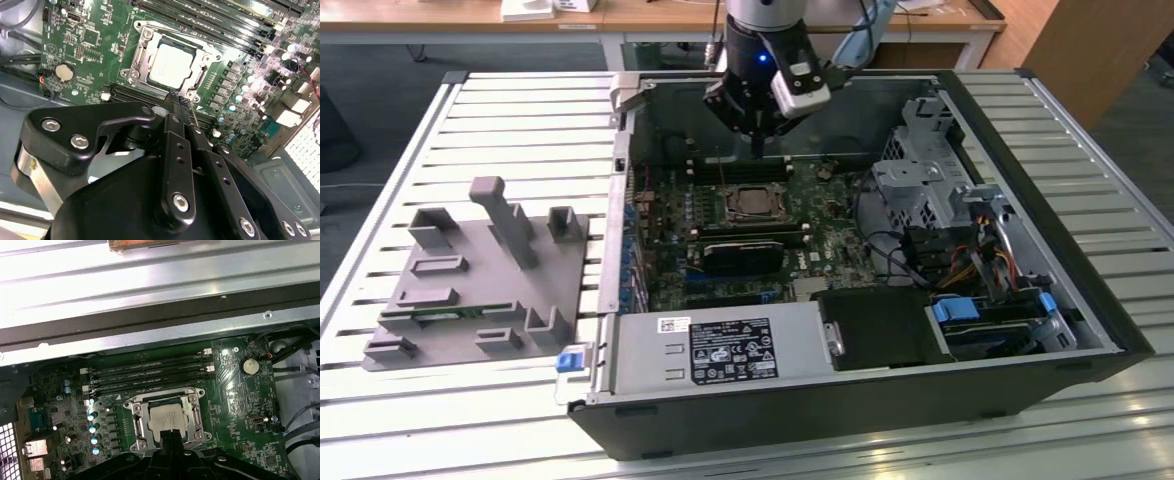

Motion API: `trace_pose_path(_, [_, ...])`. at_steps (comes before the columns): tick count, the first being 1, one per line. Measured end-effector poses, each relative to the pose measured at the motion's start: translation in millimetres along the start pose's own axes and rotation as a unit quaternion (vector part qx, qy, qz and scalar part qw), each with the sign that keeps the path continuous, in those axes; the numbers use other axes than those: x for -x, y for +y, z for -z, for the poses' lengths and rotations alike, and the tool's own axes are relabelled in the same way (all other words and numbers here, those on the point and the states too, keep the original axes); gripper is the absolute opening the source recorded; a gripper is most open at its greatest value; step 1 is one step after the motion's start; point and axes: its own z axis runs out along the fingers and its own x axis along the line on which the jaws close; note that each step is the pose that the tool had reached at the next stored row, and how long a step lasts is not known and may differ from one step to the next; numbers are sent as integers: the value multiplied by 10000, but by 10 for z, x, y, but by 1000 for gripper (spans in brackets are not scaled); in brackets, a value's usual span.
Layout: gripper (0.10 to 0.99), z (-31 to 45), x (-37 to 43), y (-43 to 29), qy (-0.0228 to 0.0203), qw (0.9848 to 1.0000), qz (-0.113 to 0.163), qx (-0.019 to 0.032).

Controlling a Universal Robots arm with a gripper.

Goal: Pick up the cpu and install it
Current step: 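Install the first cpu locking lever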

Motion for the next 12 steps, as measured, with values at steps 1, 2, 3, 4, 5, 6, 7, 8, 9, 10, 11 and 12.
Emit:
trace_pose_path(1, [106,0,0,0,1,10000,39,1])
trace_pose_path(2, [106,0,0,0,2,10000,78,2])
trace_pose_path(3, [106,0,0,-1,3,9999,118,3])
trace_pose_path(4, [106,0,0,-1,4,9999,156,3])
trace_pose_path(5, [106,0,0,-2,5,9998,197,5])
trace_pose_path(6, [106,0,0,-3,5,9997,235,6])
trace_pose_path(7, [106,0,0,-3,6,9996,272,6])
trace_pose_path(8, [106,0,0,-3,7,9995,310,8])
trace_pose_path(9, [106,0,0,-5,8,9994,352,8])
trace_pose_path(10, [106,0,-1,-5,8,9992,402,10])
trace_pose_path(11, [106,-1,-1,-7,9,9989,466,12])
trace_pose_path(12, [106,-1,-1,-7,12,9986,527,12])
